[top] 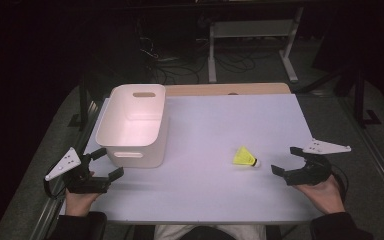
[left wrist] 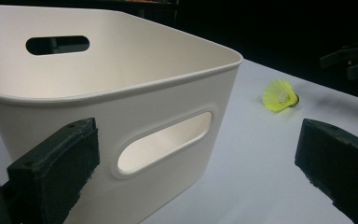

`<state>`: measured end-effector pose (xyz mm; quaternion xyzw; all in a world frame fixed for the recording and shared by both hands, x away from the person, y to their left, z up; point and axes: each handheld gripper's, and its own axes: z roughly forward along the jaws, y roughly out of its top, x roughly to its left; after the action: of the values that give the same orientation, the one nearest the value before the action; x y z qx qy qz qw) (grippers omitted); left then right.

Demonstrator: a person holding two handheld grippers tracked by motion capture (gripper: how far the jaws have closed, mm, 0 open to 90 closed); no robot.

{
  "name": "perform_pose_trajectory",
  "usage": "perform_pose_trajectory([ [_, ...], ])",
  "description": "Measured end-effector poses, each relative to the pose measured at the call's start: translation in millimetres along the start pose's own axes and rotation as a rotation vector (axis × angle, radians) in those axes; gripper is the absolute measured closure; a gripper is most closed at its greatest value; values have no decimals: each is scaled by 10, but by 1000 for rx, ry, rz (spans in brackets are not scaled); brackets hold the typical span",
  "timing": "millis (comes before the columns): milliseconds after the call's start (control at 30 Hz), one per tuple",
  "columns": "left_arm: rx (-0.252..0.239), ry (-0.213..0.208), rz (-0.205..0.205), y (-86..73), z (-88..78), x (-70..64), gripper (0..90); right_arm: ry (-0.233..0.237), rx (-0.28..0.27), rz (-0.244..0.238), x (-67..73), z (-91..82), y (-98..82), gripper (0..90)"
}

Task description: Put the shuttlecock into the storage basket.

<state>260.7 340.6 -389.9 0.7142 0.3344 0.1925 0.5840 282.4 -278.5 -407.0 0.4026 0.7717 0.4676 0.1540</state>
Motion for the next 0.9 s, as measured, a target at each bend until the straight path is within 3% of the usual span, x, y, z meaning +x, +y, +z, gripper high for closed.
perform_pose_trajectory([
  [200, 2, -3, 1, 0, 0, -3, 0, 18, 7, 6, -20, -1, 46, 0],
  [900, 1, 0, 2, -1, -2, -6, 0, 69, 103, -38, -50, 44, 360, 0],
])
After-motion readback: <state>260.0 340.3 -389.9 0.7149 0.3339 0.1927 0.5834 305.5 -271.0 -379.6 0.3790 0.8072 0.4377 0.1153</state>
